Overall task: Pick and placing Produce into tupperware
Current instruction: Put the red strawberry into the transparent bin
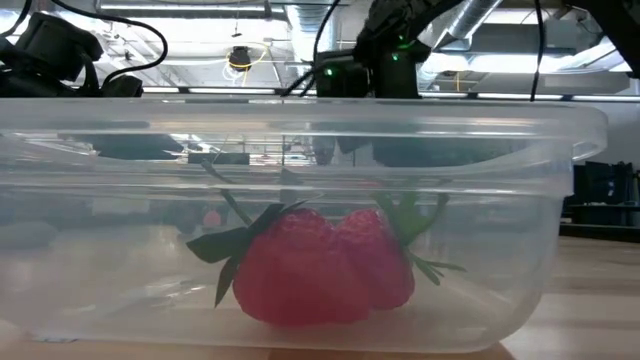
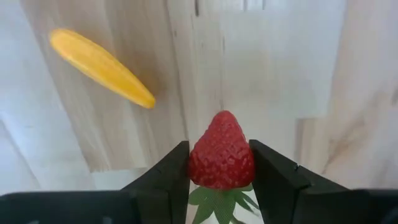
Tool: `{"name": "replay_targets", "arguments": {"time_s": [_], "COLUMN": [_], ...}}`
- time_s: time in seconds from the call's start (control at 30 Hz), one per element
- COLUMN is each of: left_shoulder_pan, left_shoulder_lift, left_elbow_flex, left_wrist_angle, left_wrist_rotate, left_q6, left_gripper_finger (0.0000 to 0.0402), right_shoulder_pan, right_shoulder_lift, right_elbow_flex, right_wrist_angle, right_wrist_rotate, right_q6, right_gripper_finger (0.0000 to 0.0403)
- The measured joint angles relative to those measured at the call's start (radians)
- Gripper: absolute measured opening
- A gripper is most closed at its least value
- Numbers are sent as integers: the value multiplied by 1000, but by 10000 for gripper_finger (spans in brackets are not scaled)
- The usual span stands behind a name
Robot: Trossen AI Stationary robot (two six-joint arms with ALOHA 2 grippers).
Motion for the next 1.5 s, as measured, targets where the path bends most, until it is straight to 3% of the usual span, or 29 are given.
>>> {"name": "replay_targets", "arguments": {"time_s": [0.23,0.47,0.77,1.13,1.33,1.5], "left_shoulder_pan": [0,0,0,0,0,0], "left_shoulder_lift": [0,0,0,0,0,0], "left_elbow_flex": [0,0,0,0,0,0], "left_wrist_angle": [0,0,0,0,-3,-3], "left_wrist_rotate": [0,0,0,8,25,34], "left_q6": [44,44,45,48,48,42], "left_gripper_finger": [163,163,163,163,163,163], "right_shoulder_pan": [37,143,334,521,576,591], "right_shoulder_lift": [-2,-3,-5,29,128,235], "right_elbow_flex": [164,421,688,713,714,712], "right_wrist_angle": [-142,-232,-199,-36,5,-29], "right_wrist_rotate": [1,0,0,0,1,-2], "right_q6": [0,30,223,531,692,724], "right_gripper_finger": [162,160,162,165,168,168]}}
